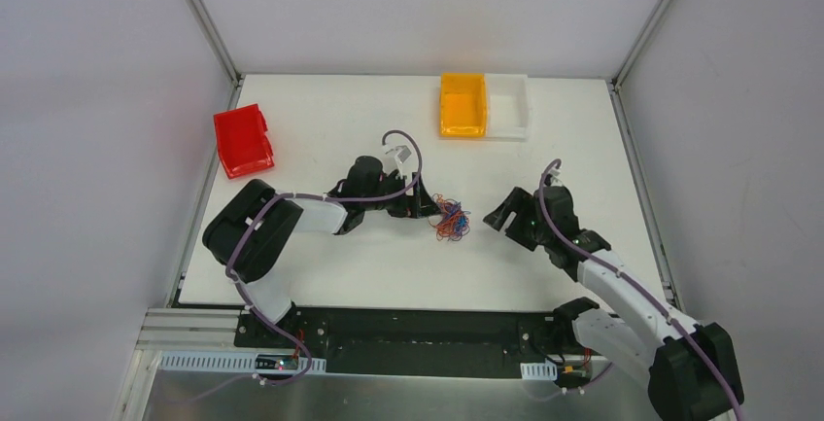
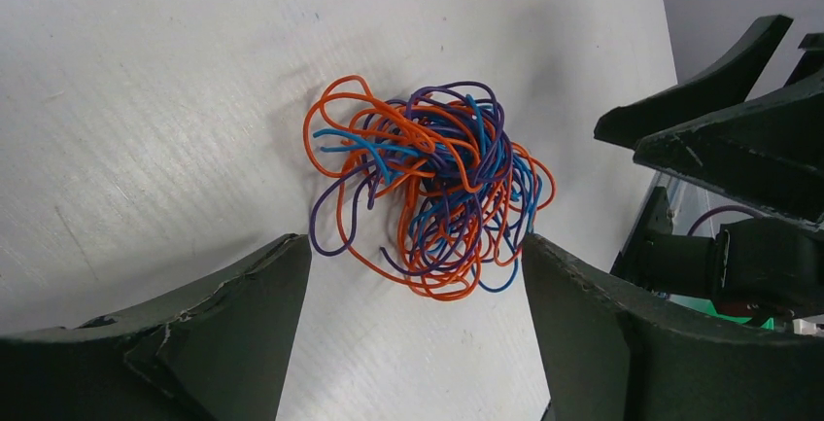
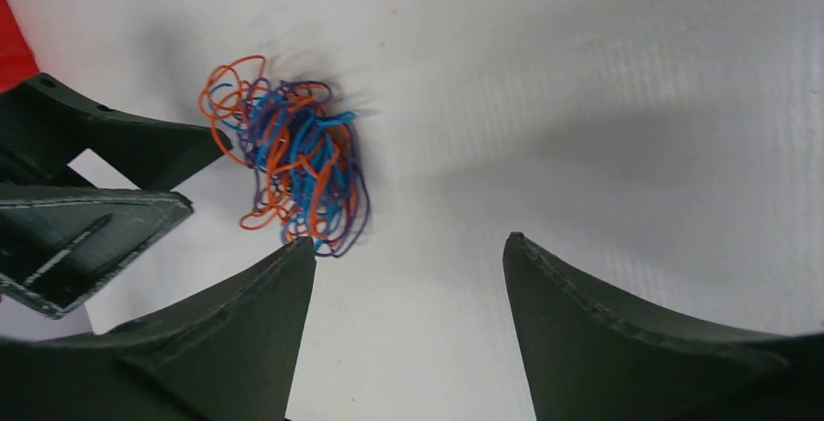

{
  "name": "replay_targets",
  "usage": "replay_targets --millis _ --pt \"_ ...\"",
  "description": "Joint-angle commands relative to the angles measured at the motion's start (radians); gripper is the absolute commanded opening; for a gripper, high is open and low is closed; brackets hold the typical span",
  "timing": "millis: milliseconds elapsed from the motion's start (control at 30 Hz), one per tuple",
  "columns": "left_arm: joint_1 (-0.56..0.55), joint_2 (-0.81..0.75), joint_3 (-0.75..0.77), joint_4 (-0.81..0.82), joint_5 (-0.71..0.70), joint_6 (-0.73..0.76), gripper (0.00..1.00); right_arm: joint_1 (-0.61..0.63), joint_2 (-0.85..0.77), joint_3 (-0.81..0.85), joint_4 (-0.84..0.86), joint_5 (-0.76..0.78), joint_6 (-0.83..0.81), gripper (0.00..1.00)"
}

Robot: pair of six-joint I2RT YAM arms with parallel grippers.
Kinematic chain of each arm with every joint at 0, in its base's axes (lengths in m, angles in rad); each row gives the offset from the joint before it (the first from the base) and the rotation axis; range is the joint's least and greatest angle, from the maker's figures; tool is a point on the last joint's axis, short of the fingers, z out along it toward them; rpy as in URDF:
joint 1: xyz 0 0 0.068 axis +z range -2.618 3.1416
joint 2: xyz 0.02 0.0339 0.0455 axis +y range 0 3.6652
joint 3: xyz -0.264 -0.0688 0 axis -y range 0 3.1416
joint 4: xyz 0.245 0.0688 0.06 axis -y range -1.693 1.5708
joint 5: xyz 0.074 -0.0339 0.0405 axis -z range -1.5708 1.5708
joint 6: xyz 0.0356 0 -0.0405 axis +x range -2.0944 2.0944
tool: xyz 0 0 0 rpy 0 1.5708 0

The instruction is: Untangle the cables

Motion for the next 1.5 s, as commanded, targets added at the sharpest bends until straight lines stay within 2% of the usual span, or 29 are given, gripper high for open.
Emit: replay_targets --millis 0,100,233,367,567,767,833,967,1100,1167,1267,1467 --pt "-0.01 -0.003 0.034 0.044 0.014 -0.012 0.82 0.024 0.104 0.124 0.076 -0.075 -0.022 0.74" --pt "-0.011 -0.032 0.044 0.006 0.017 0.015 0.82 0.064 0.167 0.161 0.096 -0.071 -0.016 0.72" --pt "-0.012 -0.071 0.101 -0.155 0.033 0.145 0.82 0.122 0.235 0.196 0.128 -0.077 -0.011 0.72" --pt "-0.012 -0.127 0.108 -0.243 -0.021 0.227 0.83 0.17 0.31 0.224 0.105 -0.059 -0.013 0.71" --pt "-0.012 -0.122 0.108 -0.248 -0.017 0.235 0.82 0.192 0.362 0.208 0.132 -0.053 -0.015 0.49" --pt "-0.012 -0.092 0.128 -0.254 0.003 0.221 0.82 0.213 0.412 0.23 0.145 -0.05 -0.024 0.45" --pt "-0.013 -0.075 0.141 -0.266 0.009 0.216 0.81 0.215 0.425 0.237 0.151 -0.041 -0.027 0.4" --pt "-0.013 -0.044 0.16 -0.287 0.008 0.209 0.81 0.216 0.438 0.251 0.151 -0.031 -0.023 0.16" --pt "-0.013 -0.035 0.167 -0.295 0.02 0.212 0.79 0.218 0.392 0.243 0.145 -0.035 -0.011 0.0" --pt "-0.015 -0.036 0.165 -0.296 0.031 0.217 0.76 0.218 0.362 0.235 0.142 -0.035 -0.007 0.0" --pt "-0.023 -0.032 0.168 -0.295 0.064 0.231 0.65 0.219 0.328 0.224 0.141 -0.046 -0.002 0.0" --pt "-0.059 -0.041 0.177 -0.343 0.086 0.299 0.61 0.219 0.331 0.23 0.123 -0.04 -0.003 0.0"
